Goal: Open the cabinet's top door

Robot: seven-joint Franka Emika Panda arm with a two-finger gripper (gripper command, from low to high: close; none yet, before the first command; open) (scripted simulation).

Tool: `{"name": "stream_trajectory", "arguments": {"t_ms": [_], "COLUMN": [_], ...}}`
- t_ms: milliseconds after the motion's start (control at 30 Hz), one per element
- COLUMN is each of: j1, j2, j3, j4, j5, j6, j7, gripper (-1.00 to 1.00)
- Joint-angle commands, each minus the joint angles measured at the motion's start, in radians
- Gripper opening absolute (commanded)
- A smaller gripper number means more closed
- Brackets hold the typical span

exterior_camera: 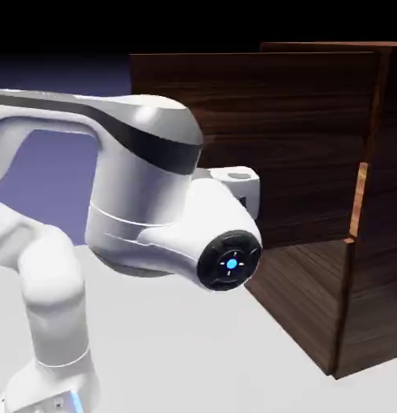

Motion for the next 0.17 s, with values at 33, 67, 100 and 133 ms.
{"name": "stream_trajectory", "arguments": {"t_ms": [33, 67, 100, 133], "j1": [0.072, 0.109, 0.143, 0.143], "j2": [0.021, 0.028, 0.034, 0.034], "j3": [-0.063, -0.093, -0.122, -0.122], "j4": [0.056, 0.083, 0.108, 0.108], "j5": [-0.017, -0.024, -0.032, -0.032], "j6": [-0.040, -0.058, -0.075, -0.075], "j7": [-0.007, -0.009, -0.010, -0.010], "gripper": [-1.00, -1.00, -1.00, 1.00]}}
